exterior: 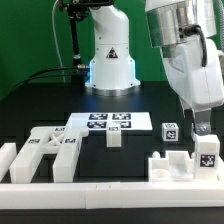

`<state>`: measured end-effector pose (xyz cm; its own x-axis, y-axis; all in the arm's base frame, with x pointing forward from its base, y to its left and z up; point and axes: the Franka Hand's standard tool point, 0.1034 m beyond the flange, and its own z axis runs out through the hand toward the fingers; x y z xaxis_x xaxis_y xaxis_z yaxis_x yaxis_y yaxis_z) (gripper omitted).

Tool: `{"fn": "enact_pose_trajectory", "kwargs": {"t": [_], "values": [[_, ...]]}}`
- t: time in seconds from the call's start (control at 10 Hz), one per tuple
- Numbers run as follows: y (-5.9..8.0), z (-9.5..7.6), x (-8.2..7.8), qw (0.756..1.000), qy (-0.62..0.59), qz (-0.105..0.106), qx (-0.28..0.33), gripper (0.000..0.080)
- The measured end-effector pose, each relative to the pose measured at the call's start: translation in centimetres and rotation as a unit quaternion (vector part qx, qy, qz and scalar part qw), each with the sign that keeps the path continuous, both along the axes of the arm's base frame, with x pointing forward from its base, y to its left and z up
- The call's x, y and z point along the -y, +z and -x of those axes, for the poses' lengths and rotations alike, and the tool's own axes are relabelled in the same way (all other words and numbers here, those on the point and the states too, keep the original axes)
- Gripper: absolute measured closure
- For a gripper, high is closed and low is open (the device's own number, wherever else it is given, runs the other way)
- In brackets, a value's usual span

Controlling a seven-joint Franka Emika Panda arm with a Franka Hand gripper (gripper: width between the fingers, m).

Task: Assemble chair

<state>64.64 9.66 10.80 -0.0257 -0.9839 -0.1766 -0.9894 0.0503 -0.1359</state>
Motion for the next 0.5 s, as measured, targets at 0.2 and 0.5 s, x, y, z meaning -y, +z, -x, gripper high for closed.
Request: {"fn": "enact_pose_trajectory", "kwargs": {"t": [0.2,0.5], "values": [[-0.1,0.1,0.1,1.0,0.011,0.002,0.002,0.0151],[-2.0,3.8,3.7,0.99,0.135,0.036,0.018,0.0151]]}}
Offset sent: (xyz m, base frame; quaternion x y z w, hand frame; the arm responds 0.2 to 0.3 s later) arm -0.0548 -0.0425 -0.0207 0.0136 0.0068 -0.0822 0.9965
